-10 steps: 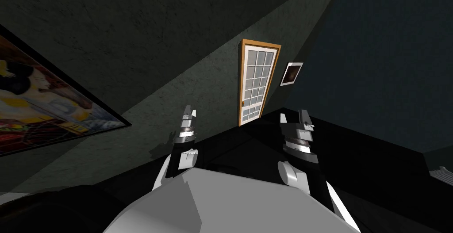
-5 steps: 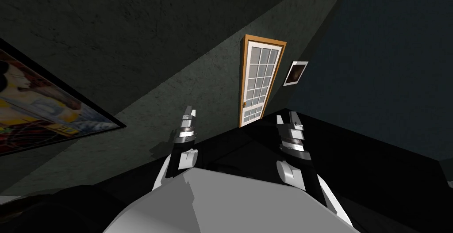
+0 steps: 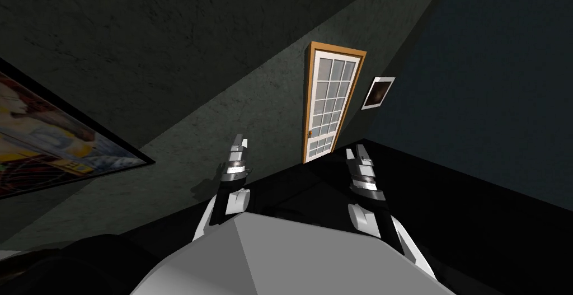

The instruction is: Pull the door open

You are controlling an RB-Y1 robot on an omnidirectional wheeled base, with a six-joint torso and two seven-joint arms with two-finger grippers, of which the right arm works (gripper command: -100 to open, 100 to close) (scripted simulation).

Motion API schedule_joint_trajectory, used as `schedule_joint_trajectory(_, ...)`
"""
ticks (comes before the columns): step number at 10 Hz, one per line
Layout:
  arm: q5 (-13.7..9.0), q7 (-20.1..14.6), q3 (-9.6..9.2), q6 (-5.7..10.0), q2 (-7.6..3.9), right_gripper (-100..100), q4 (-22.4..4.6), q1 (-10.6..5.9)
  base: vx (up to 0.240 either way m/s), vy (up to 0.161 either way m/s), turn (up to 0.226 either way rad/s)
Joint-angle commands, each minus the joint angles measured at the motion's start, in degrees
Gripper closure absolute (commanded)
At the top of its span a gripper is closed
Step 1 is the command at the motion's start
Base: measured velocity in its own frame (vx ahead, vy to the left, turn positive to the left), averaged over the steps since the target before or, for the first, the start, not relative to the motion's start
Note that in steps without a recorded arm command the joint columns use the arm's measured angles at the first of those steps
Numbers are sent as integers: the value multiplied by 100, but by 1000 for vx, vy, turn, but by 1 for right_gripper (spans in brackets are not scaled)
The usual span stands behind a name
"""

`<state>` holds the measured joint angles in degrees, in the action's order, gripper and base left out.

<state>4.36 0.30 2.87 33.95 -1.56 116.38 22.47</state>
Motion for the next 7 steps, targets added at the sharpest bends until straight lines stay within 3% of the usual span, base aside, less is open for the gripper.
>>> schedule_joint_trajectory(1, 32, 135, 14, 27, -55, -100, -160, -69, 92, -35, 25)
schedule_joint_trajectory(7, 196, 708, 25, 232, -227, -100, -888, -303, 102, -24, 32)
